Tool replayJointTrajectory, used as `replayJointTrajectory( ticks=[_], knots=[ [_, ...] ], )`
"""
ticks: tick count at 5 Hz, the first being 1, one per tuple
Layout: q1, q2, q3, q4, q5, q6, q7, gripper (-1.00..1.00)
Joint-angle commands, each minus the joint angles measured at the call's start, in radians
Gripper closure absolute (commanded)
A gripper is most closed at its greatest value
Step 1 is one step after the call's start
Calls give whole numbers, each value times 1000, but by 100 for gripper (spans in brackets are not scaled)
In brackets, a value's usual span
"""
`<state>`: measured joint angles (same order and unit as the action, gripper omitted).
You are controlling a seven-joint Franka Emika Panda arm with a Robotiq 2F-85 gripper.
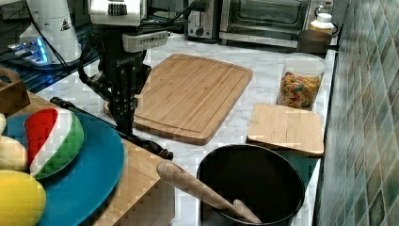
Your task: Close the drawer.
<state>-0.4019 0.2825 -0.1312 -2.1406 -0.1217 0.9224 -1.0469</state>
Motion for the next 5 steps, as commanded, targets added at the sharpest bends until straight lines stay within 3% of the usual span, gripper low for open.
replayJointTrajectory(
  ticks=[1, 2, 3, 4, 5],
  knots=[
    [-106, -23, -112, 6, -32, 14, -29, 100],
    [-100, -22, -119, 6, -29, 14, -31, 100],
    [-32, -17, -188, 5, 1, 16, -51, 100],
    [-79, -21, -140, 6, -20, 14, -37, 100],
    [-73, -20, -146, 6, -17, 15, -39, 100]
  ],
)
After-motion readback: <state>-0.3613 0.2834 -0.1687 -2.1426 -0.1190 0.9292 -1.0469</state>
